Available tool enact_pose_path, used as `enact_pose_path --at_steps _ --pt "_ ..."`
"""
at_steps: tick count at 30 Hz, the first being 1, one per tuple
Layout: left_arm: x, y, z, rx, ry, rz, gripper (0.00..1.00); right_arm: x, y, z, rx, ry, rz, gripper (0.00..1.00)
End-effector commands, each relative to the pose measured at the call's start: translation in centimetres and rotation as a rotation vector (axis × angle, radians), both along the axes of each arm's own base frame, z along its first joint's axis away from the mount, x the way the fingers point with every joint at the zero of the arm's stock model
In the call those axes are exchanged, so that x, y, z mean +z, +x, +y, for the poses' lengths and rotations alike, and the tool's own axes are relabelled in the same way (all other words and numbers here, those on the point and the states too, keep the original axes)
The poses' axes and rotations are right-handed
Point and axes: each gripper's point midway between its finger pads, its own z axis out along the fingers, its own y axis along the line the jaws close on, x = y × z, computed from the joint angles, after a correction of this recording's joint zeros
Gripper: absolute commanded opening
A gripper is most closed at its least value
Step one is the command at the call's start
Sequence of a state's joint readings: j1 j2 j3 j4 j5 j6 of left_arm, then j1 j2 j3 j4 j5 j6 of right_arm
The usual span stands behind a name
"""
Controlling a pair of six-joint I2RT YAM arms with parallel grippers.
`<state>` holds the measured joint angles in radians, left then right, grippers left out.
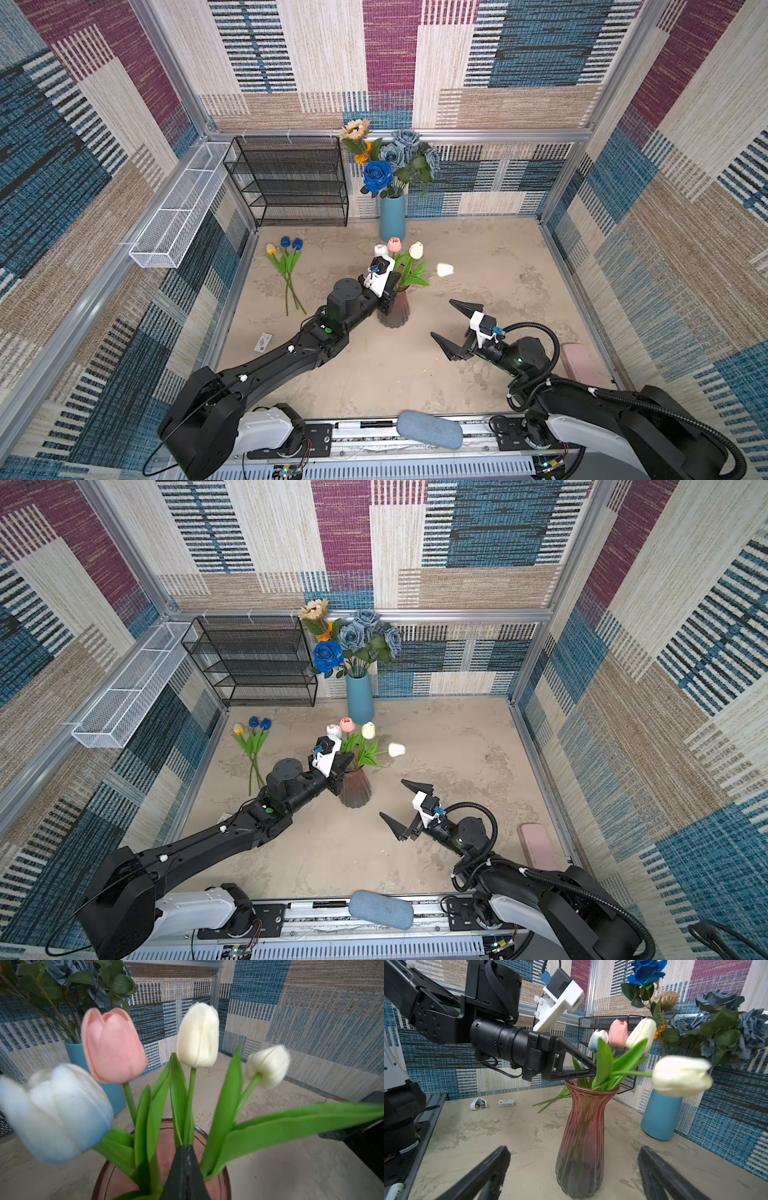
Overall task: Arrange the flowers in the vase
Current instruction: 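Carry the white tulip over the pink vase and lower its stem in, then open the left gripper and move it back to the loose tulips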
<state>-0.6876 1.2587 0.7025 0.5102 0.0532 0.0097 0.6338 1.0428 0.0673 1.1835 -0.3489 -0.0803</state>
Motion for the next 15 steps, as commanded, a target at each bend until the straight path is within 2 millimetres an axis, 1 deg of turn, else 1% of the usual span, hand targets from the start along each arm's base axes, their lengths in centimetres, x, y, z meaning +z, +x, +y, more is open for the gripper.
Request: enact_pose_path --at_steps 1,6,7,8,9,12,15 --pt "0.8 0.1 -0.3 -0.012 0.005 -0.025 0.00 0.6 0.0 0.1 0.008 0.008 -0.013 1.00" --pt "2.5 -0.7 -0.5 -0.051 -0.008 -0.049 0.01 0.6 -0.1 0.0 0.002 0.012 -0.016 1.00" --pt "3.1 -1.0 -0.4 -0.058 -0.017 -0.057 0.04 0.5 0.0 0.0 -0.002 0.010 -0.014 1.00" --pt "3.5 -1.4 -0.2 -0.062 -0.024 -0.068 0.05 0.5 0.0 0.0 -0.002 0.009 -0.013 1.00" --pt "4.1 -1.7 0.1 -0.059 -0.034 -0.088 0.06 0.5 0.0 0.1 0.001 0.008 -0.012 1.00" --pt "5.3 -2.0 2.0 0.013 -0.066 -0.152 0.18 0.6 -0.2 0.1 0.012 0.012 -0.015 1.00" --pt "6.5 -2.0 4.4 0.105 -0.044 -0.191 0.22 0.6 -0.1 0.1 0.009 0.013 -0.012 1.00"
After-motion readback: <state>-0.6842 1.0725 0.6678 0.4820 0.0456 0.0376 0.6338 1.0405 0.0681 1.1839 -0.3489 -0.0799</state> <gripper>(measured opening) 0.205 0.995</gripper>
